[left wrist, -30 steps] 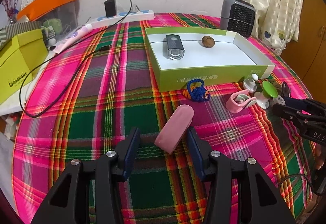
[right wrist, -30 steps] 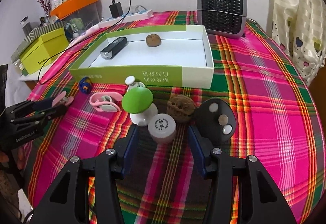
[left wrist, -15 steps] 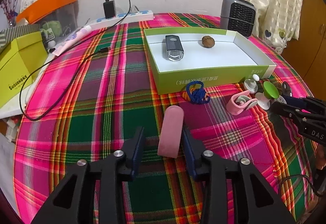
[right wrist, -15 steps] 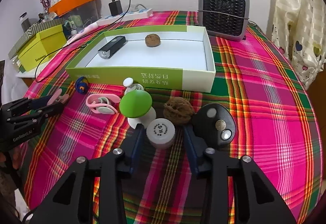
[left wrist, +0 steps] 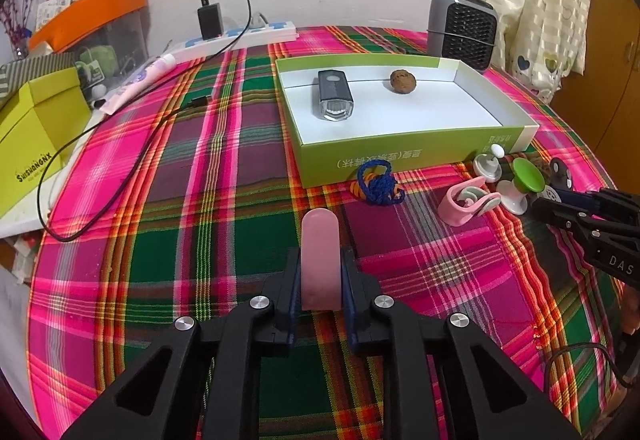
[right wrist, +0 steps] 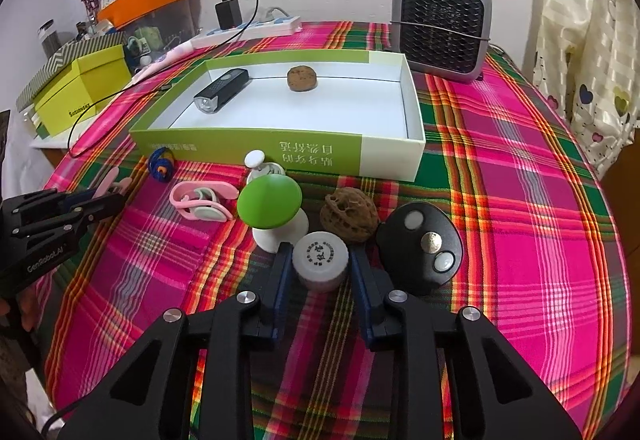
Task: Organize objects
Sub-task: 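Grasp pink clip with left tool while right tool grasps white round jar, then carry pink clip and white jar into the tray and open both tools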
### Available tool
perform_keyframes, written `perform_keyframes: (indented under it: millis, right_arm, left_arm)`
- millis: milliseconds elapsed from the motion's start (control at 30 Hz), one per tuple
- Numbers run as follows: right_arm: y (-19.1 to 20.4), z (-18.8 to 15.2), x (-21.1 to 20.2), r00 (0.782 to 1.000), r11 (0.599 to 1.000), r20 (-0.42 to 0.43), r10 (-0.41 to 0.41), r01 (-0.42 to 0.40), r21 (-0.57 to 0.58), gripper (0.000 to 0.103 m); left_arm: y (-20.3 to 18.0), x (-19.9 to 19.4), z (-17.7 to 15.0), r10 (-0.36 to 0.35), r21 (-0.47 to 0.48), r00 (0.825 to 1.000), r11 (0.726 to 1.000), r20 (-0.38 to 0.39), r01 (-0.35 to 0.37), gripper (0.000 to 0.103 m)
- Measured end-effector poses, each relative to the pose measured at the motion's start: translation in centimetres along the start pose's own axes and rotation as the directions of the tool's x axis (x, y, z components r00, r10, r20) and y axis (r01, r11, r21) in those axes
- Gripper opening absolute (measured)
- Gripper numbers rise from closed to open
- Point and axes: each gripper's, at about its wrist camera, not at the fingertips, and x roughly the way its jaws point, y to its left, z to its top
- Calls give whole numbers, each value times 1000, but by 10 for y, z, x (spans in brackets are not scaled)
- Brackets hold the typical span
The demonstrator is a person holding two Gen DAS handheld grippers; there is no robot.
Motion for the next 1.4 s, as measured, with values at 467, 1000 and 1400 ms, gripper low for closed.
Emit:
perform_keyframes:
  millis: [467, 1000, 1400]
  right_arm:
    - [0, -1, -2, 1000, 1000, 4, 5, -5, 5, 29]
    - [-1, 9, -17, 999, 1000, 42, 17, -17, -3, 29]
    - [-2, 30, -24, 997, 999, 75, 37, -36, -19, 29]
  left_arm:
    - [-4, -2, 1, -2, 0, 1000, 1000, 3, 3, 16]
    - [-9, -20, 15, -30, -4, 999, 1000, 38, 30, 16]
    - [-23, -22, 38, -55, 20, 996, 998, 65, 54, 16]
